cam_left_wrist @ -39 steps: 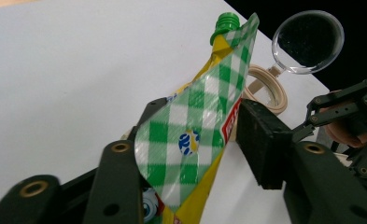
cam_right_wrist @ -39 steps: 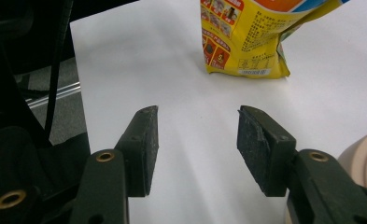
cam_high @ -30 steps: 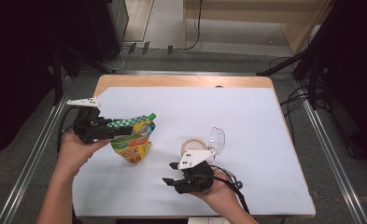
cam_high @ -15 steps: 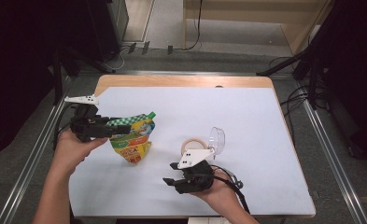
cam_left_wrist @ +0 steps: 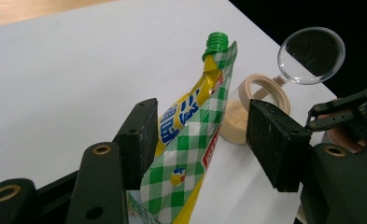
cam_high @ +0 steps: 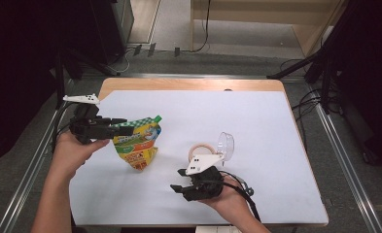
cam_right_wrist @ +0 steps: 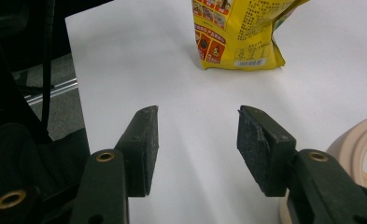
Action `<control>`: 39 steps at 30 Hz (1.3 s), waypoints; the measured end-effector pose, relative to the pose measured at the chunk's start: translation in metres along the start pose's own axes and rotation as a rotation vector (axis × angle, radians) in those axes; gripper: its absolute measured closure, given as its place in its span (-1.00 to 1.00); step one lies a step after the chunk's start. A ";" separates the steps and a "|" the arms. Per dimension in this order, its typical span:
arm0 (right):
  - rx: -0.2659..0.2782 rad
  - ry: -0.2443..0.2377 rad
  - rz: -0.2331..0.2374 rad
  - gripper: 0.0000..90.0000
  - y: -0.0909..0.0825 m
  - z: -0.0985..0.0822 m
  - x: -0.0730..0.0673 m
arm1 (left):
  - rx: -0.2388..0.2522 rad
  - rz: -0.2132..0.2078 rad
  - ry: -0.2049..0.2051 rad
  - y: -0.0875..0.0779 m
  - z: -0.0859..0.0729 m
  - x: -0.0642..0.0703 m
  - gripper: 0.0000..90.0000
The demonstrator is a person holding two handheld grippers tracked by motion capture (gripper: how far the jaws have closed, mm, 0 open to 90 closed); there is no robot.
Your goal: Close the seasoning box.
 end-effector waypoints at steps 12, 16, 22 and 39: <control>-0.005 -0.003 0.001 0.11 -0.001 0.000 0.001 | 0.013 0.009 -0.022 -0.009 0.006 -0.005 -0.01; -0.008 -0.002 -0.003 0.11 -0.003 0.000 0.000 | 0.015 0.016 -0.022 -0.013 0.009 -0.007 -0.01; -0.002 0.000 -0.005 0.13 -0.005 0.001 0.002 | 0.045 0.050 -0.049 -0.023 0.009 -0.012 -0.02; 0.015 0.040 0.015 0.27 -0.021 0.006 0.007 | 0.042 0.133 -0.148 -0.008 -0.005 -0.052 -0.07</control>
Point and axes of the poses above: each handheld gripper's, and its own axes: y roughly forward along the jaws, z roughly out of its top, x roughly to its right, the point moved 1 cm from there along y, roughly forward along the jaws, and after that the axes turned 11 degrees about -x, right-handed, at the moved point
